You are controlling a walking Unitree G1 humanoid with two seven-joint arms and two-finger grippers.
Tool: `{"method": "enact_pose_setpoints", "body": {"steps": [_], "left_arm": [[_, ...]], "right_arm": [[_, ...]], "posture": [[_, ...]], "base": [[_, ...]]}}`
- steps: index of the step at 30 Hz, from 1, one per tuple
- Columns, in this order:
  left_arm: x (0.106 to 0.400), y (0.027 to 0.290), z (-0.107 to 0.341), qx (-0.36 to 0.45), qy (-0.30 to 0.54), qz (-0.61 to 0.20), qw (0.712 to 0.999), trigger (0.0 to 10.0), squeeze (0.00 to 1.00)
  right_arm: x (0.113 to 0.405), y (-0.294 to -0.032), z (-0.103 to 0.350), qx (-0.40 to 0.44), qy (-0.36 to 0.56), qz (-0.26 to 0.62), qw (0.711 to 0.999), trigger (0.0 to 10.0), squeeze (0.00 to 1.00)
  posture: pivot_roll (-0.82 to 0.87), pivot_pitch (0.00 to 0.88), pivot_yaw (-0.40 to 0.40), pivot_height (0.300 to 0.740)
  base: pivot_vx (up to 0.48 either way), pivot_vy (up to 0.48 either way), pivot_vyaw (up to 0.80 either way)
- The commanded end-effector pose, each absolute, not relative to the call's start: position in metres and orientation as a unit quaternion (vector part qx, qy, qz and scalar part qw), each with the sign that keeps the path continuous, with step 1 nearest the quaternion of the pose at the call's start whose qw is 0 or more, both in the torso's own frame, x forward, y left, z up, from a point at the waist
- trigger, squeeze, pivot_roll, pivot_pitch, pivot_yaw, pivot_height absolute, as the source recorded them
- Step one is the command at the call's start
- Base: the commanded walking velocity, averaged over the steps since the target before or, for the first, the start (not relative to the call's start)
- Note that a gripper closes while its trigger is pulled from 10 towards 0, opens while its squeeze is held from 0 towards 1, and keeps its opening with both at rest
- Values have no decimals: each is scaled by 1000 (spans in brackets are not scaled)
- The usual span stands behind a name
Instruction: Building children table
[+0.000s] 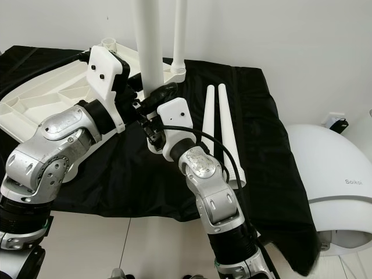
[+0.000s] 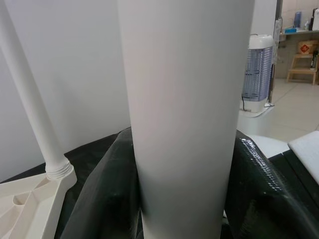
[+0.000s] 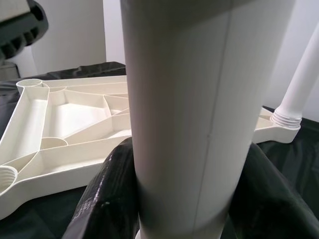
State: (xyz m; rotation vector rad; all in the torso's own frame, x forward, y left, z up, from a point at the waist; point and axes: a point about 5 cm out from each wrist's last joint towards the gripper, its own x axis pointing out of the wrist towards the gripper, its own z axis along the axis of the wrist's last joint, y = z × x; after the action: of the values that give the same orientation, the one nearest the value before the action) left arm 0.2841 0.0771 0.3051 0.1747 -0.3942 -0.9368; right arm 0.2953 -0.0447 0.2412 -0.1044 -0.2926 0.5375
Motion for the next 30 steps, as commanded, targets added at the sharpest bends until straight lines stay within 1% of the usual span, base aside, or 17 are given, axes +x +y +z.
{"method": "enact_pose_setpoints", "body": {"steps": [1, 2, 3, 9, 10, 12, 14, 17, 18, 20, 21, 22, 23, 24, 25, 27, 30], "left_arm": [[279, 72, 303, 96, -191, -473, 855, 10000, 0], [278, 71, 301, 89, -186, -476, 855, 10000, 0], [276, 72, 298, 70, -177, -488, 852, 10000, 1000], [270, 79, 296, 20, -165, -503, 848, 10000, 1000], [266, 86, 298, -6, -163, -516, 841, 10000, 0], [263, 90, 299, -23, -162, -526, 835, 10000, 0], [256, 106, 302, -53, -163, -541, 824, 10000, 0], [257, 110, 302, -61, -164, -536, 826, 10000, 0], [262, 118, 301, -66, -161, -515, 839, 10000, 0], [282, 134, 290, -41, -130, -425, 895, 10000, 0], [282, 134, 290, -41, -130, -425, 895, 10000, 0], [288, 139, 285, -29, -118, -393, 911, 10000, 0], [288, 139, 285, -29, -118, -393, 911, 10000, 0], [299, 144, 276, 1, -100, -338, 936, 10000, 0], [299, 144, 276, 1, -100, -338, 936, 10000, 0], [316, 152, 258, 58, -80, -221, 970, 10000, 0], [317, 155, 249, 85, -79, -173, 978, 10000, 0]], "right_arm": [[300, -50, 238, -39, -129, 244, 960, 0, 0], [300, -51, 239, -33, -131, 241, 961, 0, 0], [300, -52, 240, -25, -132, 234, 963, 0, 0], [302, -56, 242, -10, -134, 216, 967, 0, 0], [304, -61, 242, -8, -132, 201, 971, 10000, 0], [305, -64, 242, -7, -130, 190, 973, 10000, 0], [310, -79, 242, -8, -134, 152, 979, 10000, 0], [311, -84, 243, -7, -136, 141, 981, 10000, 0], [312, -93, 245, -7, -142, 115, 983, 10000, 0], [311, -112, 249, -21, -159, 52, 986, 10000, 0], [311, -112, 249, -21, -159, 52, 986, 10000, 0], [311, -117, 249, -24, -163, 33, 986, 10000, 0], [311, -117, 249, -24, -163, 33, 986, 10000, 0], [309, -121, 248, -27, -166, 16, 986, 10000, 0], [309, -121, 248, -27, -166, 16, 986, 10000, 0], [303, -117, 238, -14, -163, 18, 986, 10000, 0], [295, -111, 232, 5, -164, 40, 986, 10000, 0]], "posture": [[8, 104, -1, 740], [8, 105, 1, 740], [6, 107, 3, 740], [5, 111, 5, 740], [5, 112, 3, 740], [6, 112, 3, 740], [9, 113, -3, 740], [10, 113, -4, 740], [12, 112, -8, 740], [15, 111, -9, 740], [15, 111, -9, 740], [15, 111, -9, 740], [15, 111, -9, 740], [13, 110, -9, 740], [13, 110, -9, 740], [7, 107, -3, 740], [3, 104, -2, 740]], "base": [[0, 0, 0], [0, 0, 0], [0, 0, 0], [0, 0, 0], [0, 0, 0], [0, 0, 0], [0, 0, 0], [0, 0, 0], [0, 0, 0], [0, 0, 0], [0, 0, 0], [0, 0, 0], [0, 0, 0], [0, 0, 0], [0, 0, 0], [0, 0, 0], [0, 0, 0]]}}
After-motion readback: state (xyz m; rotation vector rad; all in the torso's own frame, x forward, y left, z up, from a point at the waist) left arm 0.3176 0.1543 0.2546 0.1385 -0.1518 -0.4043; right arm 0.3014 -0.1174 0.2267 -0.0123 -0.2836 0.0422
